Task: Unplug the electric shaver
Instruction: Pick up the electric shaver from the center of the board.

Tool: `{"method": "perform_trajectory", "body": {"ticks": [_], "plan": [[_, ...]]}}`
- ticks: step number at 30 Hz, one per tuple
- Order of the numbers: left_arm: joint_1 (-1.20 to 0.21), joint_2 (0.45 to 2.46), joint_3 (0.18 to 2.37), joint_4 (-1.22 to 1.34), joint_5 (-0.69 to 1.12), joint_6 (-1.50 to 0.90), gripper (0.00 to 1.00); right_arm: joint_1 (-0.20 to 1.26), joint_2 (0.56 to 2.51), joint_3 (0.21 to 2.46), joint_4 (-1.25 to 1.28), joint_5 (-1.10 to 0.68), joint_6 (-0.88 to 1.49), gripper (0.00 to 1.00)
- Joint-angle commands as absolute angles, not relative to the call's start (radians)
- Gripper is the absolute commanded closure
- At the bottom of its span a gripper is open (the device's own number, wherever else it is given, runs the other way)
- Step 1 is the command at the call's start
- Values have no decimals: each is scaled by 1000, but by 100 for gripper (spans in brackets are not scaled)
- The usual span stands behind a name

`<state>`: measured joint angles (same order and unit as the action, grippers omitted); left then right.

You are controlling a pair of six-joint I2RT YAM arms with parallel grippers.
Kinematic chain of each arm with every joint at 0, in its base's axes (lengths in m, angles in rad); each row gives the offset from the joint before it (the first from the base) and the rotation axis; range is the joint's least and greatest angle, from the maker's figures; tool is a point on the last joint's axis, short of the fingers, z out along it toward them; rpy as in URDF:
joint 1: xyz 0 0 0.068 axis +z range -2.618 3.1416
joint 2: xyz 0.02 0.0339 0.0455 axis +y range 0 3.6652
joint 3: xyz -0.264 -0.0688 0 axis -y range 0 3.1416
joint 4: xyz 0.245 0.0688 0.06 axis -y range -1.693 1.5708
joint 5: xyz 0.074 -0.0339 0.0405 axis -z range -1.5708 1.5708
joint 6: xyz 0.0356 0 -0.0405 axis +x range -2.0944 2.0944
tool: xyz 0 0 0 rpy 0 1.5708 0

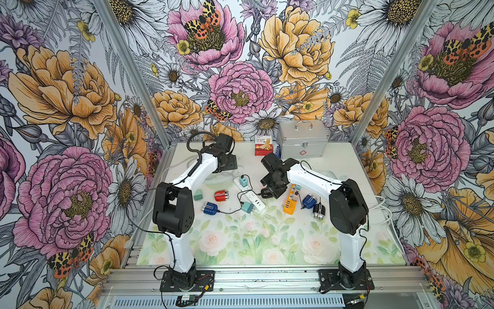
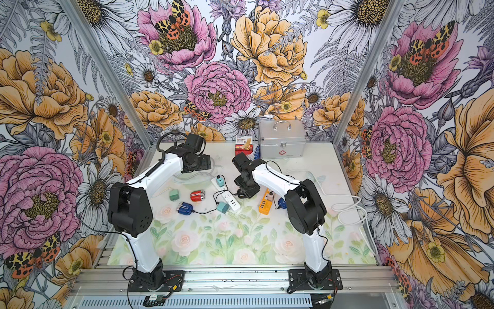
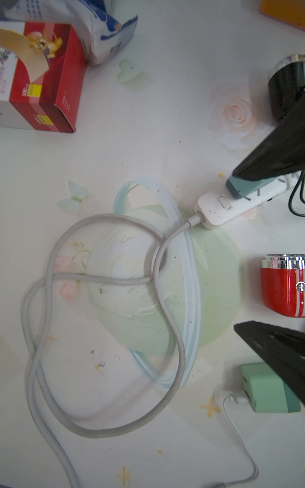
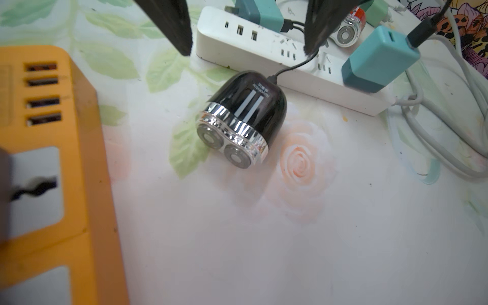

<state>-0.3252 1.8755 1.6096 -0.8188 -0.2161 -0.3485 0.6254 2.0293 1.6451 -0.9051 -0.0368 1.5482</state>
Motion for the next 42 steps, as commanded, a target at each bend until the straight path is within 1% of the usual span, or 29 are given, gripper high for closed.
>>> {"method": "perform_trajectory", "body": {"ticks": [1, 9, 19, 30, 37, 42], "plan": [[-331, 1830, 1589, -807, -285, -288, 16, 623, 2073, 1698, -951, -3, 1625, 31], [-328, 1786, 1571, -806, -294, -246, 15, 626, 2158, 1820, -992, 70, 1658, 31], [-295, 1775, 1559, -806, -258, -235, 15, 641, 2237, 1859, -1064, 3, 1676, 30], [-290, 1767, 1552, -807, -242, -242, 15, 634, 2317, 1925, -1092, 13, 1668, 30], [-309, 1740, 1545, -808, -230, -225, 15, 620, 2331, 1915, -1112, 67, 1645, 35], [-346, 1718, 1545, -808, -222, -210, 15, 604, 2329, 1923, -1112, 111, 1607, 43]]}}
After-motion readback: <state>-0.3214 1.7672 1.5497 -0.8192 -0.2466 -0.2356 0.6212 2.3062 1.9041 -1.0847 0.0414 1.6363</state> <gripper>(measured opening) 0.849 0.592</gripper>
